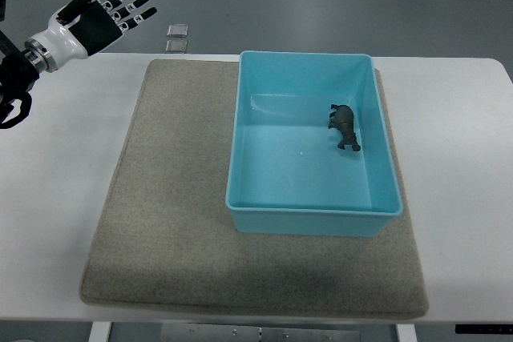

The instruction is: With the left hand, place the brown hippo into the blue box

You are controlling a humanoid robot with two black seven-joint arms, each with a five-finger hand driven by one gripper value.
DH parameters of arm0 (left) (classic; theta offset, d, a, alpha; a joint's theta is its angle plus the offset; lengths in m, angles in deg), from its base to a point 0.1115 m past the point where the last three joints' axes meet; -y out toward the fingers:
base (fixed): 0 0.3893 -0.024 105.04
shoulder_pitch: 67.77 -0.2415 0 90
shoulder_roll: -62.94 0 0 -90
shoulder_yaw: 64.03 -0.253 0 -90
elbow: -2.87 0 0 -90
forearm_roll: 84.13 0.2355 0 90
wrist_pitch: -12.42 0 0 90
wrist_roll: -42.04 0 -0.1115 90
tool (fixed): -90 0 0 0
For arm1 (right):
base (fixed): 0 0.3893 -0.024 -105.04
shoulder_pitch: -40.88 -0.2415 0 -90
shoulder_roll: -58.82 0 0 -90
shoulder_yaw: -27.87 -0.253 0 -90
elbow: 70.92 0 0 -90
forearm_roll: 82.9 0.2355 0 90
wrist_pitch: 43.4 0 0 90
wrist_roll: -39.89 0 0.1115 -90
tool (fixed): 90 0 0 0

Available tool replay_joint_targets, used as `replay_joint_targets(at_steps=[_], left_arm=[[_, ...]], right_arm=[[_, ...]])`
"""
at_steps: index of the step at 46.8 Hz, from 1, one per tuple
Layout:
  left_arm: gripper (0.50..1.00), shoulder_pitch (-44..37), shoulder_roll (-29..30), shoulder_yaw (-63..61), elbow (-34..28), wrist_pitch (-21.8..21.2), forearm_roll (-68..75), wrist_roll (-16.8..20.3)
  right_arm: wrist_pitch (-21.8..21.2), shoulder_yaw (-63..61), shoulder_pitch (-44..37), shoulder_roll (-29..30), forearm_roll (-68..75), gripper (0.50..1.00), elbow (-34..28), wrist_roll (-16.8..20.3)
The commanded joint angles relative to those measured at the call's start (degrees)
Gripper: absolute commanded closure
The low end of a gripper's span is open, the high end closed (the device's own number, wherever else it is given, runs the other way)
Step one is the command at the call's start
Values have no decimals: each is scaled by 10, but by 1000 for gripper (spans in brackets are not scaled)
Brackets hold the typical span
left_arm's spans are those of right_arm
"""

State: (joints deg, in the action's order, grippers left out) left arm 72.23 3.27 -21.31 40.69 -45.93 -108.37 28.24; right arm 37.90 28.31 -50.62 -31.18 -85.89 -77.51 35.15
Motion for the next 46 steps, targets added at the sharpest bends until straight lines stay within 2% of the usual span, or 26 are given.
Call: replay_joint_targets(at_steps=[1, 11, 46], left_arm=[[500, -2, -2, 0, -16, 5, 0, 0], [500, -14, -6, 2, -20, 25, -2, 1], [500, -35, -4, 3, -21, 26, -2, 9]], right_arm=[[0, 0, 0, 0, 0, 564, 0, 0], [0, -1, 0, 0, 0, 564, 0, 0], [-7, 0, 9, 0, -3, 564, -8, 1]])
